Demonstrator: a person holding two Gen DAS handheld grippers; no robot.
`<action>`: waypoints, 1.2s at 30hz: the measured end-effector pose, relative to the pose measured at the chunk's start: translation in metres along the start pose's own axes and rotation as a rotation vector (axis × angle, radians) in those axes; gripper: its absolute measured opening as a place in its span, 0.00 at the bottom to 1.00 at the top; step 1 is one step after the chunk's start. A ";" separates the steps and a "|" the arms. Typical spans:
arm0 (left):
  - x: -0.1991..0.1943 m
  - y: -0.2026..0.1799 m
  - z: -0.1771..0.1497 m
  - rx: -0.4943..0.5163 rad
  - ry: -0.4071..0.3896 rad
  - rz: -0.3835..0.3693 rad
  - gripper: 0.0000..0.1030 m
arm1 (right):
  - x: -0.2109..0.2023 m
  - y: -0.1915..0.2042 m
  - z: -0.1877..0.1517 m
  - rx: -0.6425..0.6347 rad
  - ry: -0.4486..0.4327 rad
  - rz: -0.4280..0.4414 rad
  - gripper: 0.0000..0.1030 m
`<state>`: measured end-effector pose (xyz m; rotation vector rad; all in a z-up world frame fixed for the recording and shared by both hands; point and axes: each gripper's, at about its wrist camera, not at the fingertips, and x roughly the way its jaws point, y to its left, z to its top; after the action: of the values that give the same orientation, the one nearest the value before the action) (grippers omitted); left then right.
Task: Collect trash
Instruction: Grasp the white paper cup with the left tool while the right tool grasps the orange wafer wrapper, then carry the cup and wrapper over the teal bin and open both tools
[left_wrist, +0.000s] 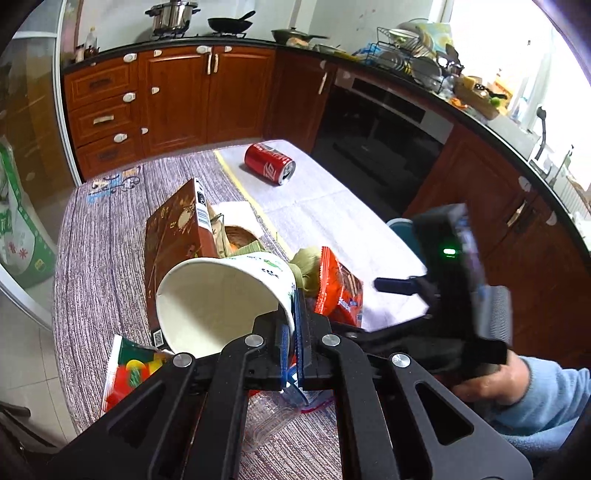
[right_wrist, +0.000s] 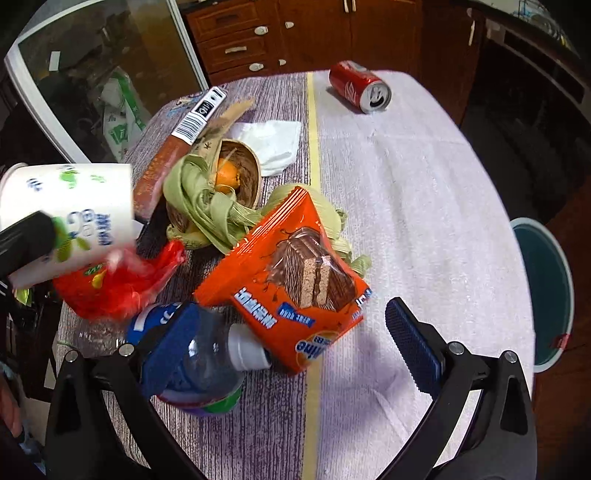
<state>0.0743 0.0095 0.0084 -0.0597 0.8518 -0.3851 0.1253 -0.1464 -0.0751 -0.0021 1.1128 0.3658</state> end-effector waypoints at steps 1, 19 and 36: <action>0.000 0.000 0.000 0.002 -0.001 0.001 0.03 | 0.004 -0.001 0.001 0.005 0.008 0.000 0.94; 0.004 -0.041 0.013 0.070 -0.008 0.004 0.03 | -0.050 -0.047 -0.021 0.113 -0.078 0.131 0.18; 0.109 -0.211 0.056 0.355 0.092 -0.138 0.03 | -0.137 -0.239 -0.060 0.415 -0.250 0.010 0.19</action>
<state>0.1157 -0.2308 0.0094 0.2310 0.8612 -0.6675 0.0889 -0.4215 -0.0250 0.4055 0.9234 0.1333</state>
